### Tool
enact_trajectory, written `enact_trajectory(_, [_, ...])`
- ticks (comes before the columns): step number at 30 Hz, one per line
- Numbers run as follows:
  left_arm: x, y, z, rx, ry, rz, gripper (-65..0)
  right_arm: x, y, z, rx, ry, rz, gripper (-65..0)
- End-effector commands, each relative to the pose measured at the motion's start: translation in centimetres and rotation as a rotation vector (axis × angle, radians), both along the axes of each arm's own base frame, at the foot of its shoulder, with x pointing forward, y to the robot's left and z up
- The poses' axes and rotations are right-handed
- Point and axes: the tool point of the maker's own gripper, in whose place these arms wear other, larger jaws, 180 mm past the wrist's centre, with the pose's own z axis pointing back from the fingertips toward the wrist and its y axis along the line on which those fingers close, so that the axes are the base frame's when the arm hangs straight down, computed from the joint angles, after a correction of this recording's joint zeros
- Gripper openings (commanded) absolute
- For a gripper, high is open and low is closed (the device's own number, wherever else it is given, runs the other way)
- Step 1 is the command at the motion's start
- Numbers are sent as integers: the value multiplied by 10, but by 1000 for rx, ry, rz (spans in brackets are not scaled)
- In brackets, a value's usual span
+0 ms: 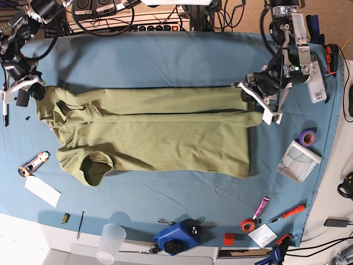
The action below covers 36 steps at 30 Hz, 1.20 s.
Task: Layout the t-shirt on the table in an organized manner, then fold the t-shirt properly
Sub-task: 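Pull the grasped edge with both grippers to straighten the shirt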
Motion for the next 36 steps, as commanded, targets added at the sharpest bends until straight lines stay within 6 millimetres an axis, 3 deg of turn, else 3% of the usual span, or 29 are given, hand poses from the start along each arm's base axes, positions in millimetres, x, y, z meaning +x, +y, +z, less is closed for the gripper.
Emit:
enact_trajectory(1, [2, 6, 7, 18, -25, -5, -650, 3, -6, 20, -41, -49, 10, -650])
enact_trajectory(11, [-27, 29, 11, 115, -5, -44, -650, -40, -11, 19, -41, 20, -3, -650])
enact_trajectory(20, [-46, 53, 13, 163, 18, -7, -650, -67, -9, 8, -14, 90, -2, -650])
enact_trajectory(29, [-48, 50, 15, 125, 14, -20, -650, -68, -9, 7, -13, 93, 1, -645])
enact_trajectory(30, [-49, 50, 15, 125, 16, -20, -650, -68, -8, 7, -13, 99, 2, -589])
enact_trajectory(33, [-49, 55, 14, 151, 20, -18, -498, -70, -8, 5, -9, 110, 6, -444])
enact_trajectory(36, [-52, 60, 12, 184, 39, -19, -401, -72, -5, 5, 3, 131, 24, -420])
